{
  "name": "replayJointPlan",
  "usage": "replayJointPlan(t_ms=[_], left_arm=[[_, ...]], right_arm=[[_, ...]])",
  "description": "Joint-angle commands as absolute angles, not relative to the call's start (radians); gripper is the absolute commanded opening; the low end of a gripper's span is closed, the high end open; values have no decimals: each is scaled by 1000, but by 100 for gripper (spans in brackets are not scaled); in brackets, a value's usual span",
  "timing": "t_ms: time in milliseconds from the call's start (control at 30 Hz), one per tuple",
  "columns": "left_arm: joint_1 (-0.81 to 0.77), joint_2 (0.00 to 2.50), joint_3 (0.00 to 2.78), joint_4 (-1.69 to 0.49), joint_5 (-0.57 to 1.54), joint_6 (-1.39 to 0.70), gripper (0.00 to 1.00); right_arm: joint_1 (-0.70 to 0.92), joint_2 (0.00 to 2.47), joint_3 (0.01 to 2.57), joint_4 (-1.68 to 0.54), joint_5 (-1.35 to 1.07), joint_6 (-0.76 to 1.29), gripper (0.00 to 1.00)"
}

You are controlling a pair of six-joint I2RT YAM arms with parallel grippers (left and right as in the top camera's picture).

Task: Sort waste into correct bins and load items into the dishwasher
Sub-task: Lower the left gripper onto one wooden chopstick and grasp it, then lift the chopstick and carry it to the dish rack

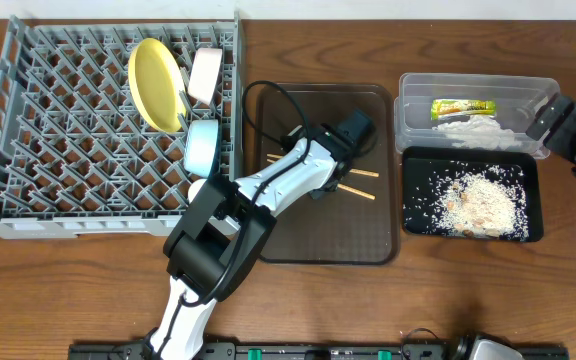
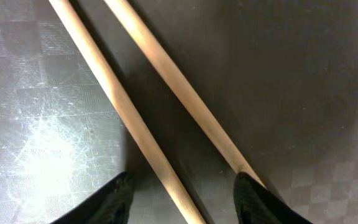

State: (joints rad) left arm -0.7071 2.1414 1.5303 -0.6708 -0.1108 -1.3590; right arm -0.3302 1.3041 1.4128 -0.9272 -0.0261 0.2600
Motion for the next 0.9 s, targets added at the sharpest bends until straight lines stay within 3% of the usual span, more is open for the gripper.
replayJointPlan(t_ms=[0, 400, 567, 867], left_arm=[[-702, 2162, 1522, -687, -96, -1371, 47], [-672, 2162, 1522, -832, 105, -1370, 27], [-661, 2162, 1522, -859, 104, -1370, 9], [-659, 2117, 1533, -856, 104, -1285, 7]], right_arm=[[-334, 1297, 1425, -929, -23, 269, 99], [-334, 1297, 1425, -929, -23, 269, 99], [-334, 1297, 1425, -929, -23, 269, 99], [-334, 1297, 1425, -929, -23, 269, 99]])
